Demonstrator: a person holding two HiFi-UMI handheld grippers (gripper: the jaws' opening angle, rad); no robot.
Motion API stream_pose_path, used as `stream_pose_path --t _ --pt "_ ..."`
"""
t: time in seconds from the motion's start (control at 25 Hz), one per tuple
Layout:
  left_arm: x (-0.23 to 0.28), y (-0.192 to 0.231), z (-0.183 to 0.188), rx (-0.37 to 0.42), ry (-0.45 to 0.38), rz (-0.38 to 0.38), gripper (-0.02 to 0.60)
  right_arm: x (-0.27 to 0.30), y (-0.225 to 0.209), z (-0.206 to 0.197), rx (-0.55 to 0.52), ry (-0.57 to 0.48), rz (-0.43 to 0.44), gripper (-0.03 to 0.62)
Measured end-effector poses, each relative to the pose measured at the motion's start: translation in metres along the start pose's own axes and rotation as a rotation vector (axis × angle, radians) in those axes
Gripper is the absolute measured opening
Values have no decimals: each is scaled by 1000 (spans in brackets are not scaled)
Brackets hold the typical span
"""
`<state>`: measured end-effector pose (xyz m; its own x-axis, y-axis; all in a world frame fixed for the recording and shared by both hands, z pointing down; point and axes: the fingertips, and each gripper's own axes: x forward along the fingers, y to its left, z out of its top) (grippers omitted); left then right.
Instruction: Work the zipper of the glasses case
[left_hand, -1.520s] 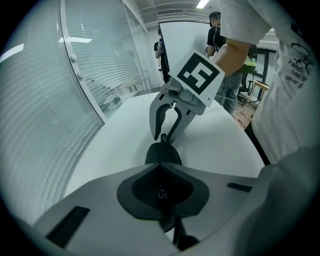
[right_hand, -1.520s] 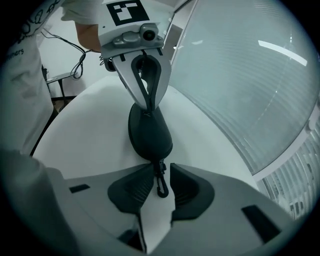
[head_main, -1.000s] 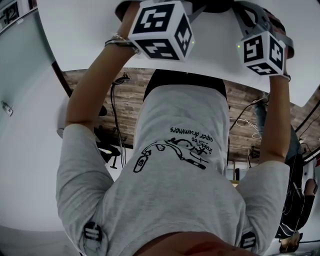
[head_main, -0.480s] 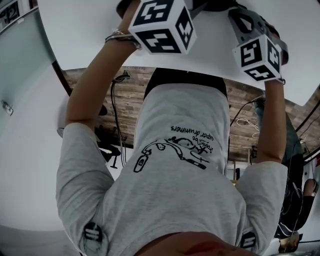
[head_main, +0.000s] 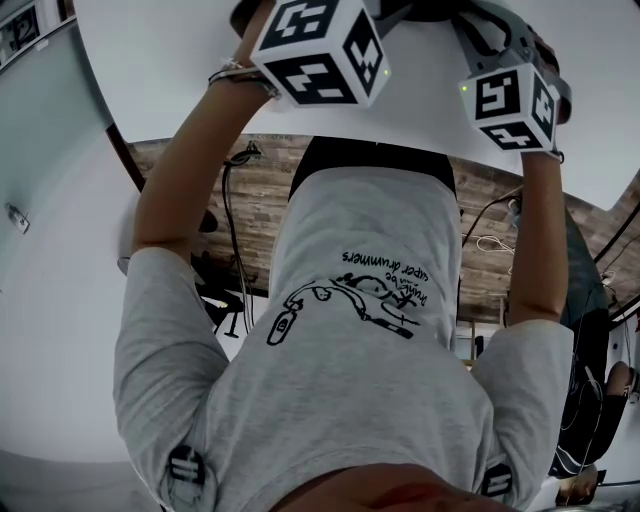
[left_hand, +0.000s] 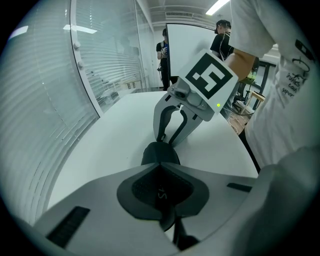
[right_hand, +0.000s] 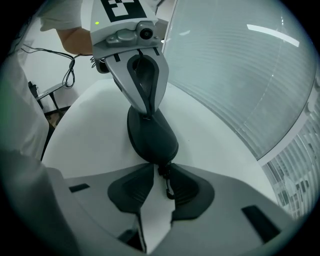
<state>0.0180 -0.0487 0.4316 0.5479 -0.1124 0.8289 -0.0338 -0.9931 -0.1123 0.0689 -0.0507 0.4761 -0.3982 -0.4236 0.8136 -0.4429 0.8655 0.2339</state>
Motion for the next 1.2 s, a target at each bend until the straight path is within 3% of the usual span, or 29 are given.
stream_pose_path --t 0.24,0.32,0.96,1.2 --pt "3 -2 1 5 0 -12 21 0 -5 -3 -53 13 14 66" --pt "4 -3 1 2 -1 -15 21 -2 -8 -4 -70 22 7 8" --pt "7 -2 0 -31 -2 -15 21 -4 -4 -7 17 34 46 5" --pt "3 4 6 -48 -27 -6 21 -5 18 -5 40 14 112 5"
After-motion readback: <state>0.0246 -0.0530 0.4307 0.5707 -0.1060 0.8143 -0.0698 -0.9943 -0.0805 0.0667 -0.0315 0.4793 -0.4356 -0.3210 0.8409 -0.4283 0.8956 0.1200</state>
